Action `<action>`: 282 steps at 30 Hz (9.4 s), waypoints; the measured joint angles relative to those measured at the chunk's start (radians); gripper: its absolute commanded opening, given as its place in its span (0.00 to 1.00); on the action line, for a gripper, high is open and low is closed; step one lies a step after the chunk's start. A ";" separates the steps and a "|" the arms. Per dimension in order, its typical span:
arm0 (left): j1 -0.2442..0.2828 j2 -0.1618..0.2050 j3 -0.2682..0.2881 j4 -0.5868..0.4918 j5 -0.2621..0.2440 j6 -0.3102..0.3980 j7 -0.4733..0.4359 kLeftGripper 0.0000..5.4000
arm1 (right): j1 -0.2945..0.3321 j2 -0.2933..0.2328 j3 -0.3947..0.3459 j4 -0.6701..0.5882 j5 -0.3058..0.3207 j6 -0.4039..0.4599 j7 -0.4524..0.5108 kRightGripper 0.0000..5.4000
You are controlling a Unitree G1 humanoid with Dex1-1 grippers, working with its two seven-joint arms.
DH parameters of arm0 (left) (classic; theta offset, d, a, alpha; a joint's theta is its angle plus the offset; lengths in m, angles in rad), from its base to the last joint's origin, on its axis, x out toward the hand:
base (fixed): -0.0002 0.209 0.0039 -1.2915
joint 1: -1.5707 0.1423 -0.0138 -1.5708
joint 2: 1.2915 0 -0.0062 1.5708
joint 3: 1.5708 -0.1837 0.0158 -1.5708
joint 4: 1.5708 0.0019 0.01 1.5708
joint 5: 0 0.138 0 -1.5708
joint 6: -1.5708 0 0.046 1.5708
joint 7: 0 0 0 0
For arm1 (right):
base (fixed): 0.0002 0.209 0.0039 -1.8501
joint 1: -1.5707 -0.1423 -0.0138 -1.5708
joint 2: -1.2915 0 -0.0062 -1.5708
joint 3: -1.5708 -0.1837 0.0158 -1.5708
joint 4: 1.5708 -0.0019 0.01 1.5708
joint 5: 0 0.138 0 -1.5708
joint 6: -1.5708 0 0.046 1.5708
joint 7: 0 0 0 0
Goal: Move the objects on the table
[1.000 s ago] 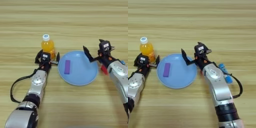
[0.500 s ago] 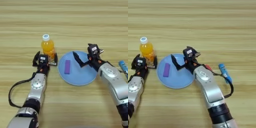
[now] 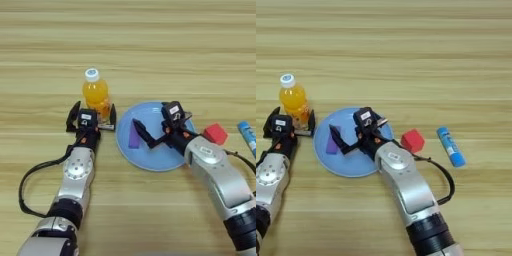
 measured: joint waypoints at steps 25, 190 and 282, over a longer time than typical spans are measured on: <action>0.001 -0.004 -0.014 -0.006 0.000 0.000 0.011 1.00 | -0.022 0.050 0.043 0.173 -0.061 -0.034 -0.001 1.00; 0.006 -0.005 -0.016 -0.006 0.000 -0.011 0.010 1.00 | -0.087 -0.168 -0.442 0.288 0.073 -0.073 -0.037 0.55; 0.010 -0.006 -0.015 -0.014 -0.001 -0.028 0.009 1.00 | 0.215 -0.227 -0.335 0.054 0.044 -0.163 0.084 0.96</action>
